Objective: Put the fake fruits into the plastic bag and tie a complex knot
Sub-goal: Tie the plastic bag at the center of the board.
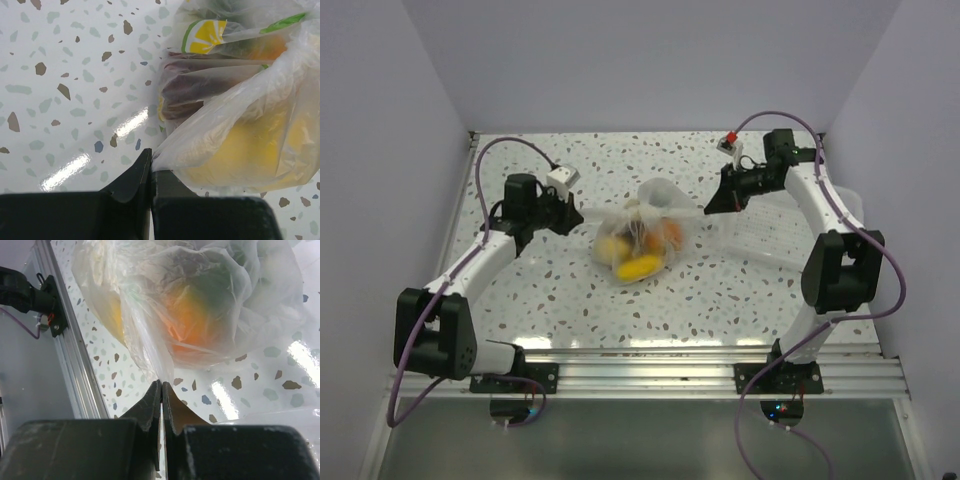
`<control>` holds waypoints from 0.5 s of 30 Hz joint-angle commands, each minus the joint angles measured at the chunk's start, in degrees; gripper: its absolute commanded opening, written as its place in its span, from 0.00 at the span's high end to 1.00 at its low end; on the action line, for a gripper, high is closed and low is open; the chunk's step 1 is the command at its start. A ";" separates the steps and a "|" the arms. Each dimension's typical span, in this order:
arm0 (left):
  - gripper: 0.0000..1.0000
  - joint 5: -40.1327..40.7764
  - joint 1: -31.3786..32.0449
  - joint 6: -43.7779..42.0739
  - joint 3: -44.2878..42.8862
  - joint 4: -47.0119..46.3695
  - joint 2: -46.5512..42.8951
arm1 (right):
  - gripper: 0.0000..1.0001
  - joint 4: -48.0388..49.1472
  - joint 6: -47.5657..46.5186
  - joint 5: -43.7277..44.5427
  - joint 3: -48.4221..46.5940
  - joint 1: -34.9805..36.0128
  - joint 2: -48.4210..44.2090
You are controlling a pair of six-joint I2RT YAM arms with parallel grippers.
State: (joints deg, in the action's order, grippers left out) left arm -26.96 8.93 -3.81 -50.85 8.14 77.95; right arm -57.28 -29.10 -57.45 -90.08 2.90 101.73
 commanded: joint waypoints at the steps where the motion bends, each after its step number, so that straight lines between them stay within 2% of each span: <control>1: 1.00 13.43 -6.03 -5.06 1.02 -0.49 -0.44 | 1.00 3.48 0.10 11.04 1.14 -5.44 -0.75; 10: 1.00 16.77 -8.22 -5.42 0.58 -0.59 1.94 | 1.00 7.27 1.68 14.82 2.98 -5.71 -0.31; 11: 1.00 15.20 -8.40 -5.50 0.49 -0.67 1.68 | 1.00 7.09 1.68 14.21 2.98 -5.71 -0.39; 14: 1.00 3.71 -8.31 -5.68 -0.03 -0.76 1.06 | 1.00 3.94 0.63 8.87 1.23 -5.36 0.04; 15: 1.00 0.19 -7.88 -5.68 -0.73 0.11 1.06 | 0.76 3.23 1.50 7.19 -0.08 -5.18 0.13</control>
State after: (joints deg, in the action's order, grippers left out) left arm -17.98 0.49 -7.90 -50.02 8.51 79.72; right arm -52.25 -27.51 -46.22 -87.26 -3.70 101.93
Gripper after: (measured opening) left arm 0.032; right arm 0.105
